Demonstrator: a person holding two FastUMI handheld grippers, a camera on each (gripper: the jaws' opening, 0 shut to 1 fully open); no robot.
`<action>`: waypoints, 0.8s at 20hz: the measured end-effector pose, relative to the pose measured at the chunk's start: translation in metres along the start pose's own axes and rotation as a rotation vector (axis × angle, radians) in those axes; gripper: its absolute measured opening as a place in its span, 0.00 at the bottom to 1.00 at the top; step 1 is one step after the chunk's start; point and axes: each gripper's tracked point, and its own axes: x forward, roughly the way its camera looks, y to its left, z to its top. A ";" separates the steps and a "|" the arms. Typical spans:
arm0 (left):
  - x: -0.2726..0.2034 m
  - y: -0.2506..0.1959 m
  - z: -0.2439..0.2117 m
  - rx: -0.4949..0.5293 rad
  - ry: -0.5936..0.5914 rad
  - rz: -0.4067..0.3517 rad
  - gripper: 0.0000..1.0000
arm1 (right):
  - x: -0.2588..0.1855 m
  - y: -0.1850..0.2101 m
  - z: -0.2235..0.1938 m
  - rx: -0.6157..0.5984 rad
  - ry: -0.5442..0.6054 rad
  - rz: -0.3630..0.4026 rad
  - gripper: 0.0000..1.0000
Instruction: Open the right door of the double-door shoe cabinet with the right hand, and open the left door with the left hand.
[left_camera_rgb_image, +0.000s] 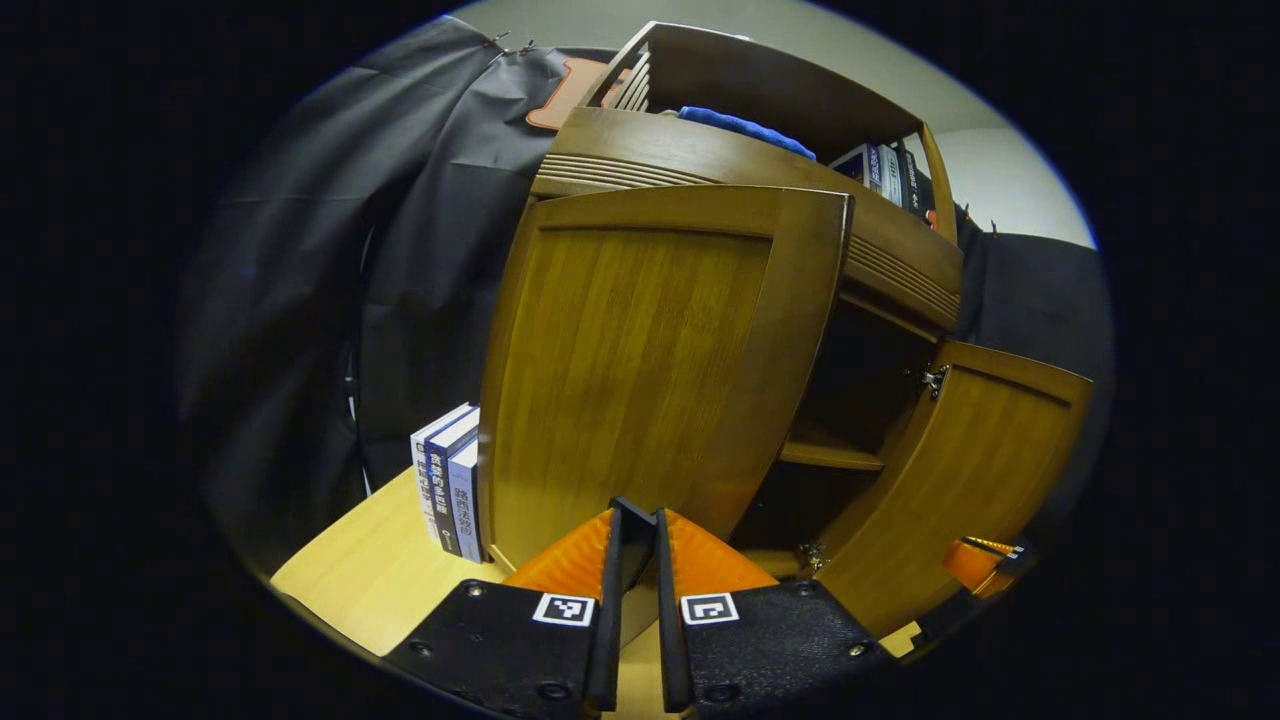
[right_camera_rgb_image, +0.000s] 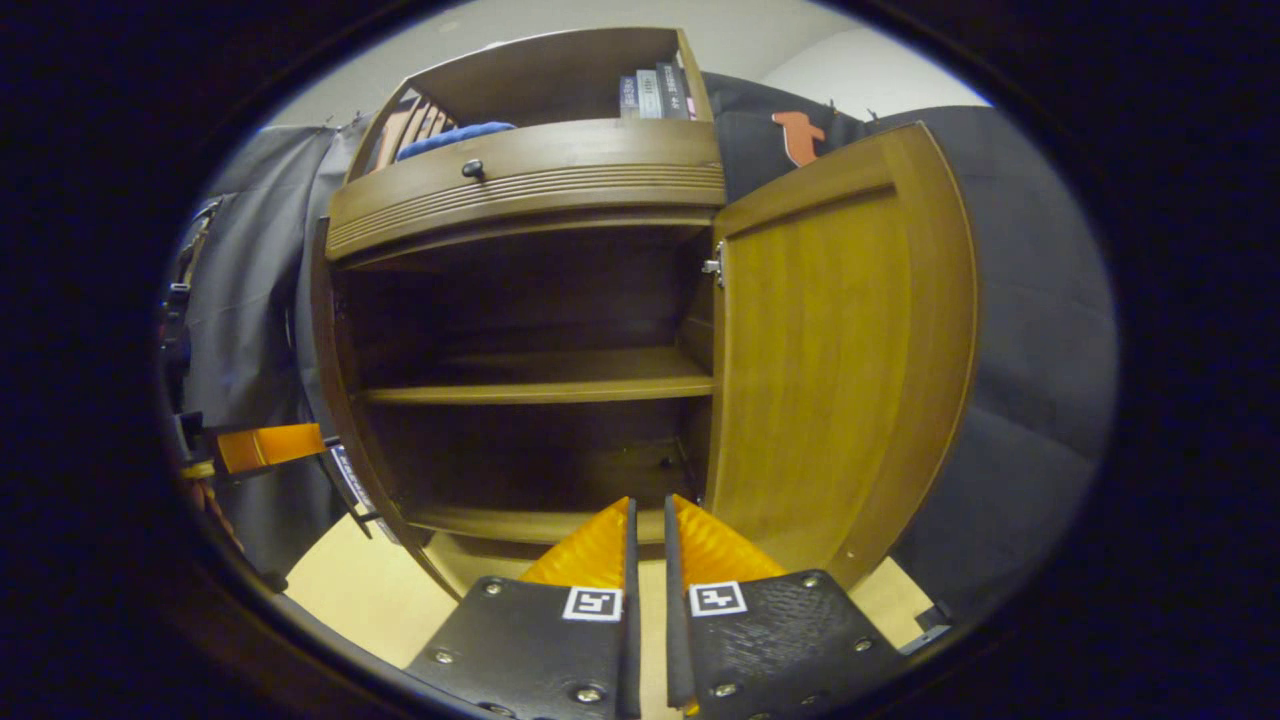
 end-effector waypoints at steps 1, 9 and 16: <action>-0.003 0.003 0.000 0.006 -0.001 0.008 0.18 | 0.002 0.003 -0.001 -0.001 0.004 0.009 0.10; -0.020 0.023 0.003 0.017 -0.004 0.062 0.10 | 0.018 0.025 -0.011 0.003 0.034 0.077 0.10; -0.032 0.044 0.007 0.042 -0.011 0.123 0.06 | 0.029 0.044 -0.016 -0.001 0.048 0.130 0.10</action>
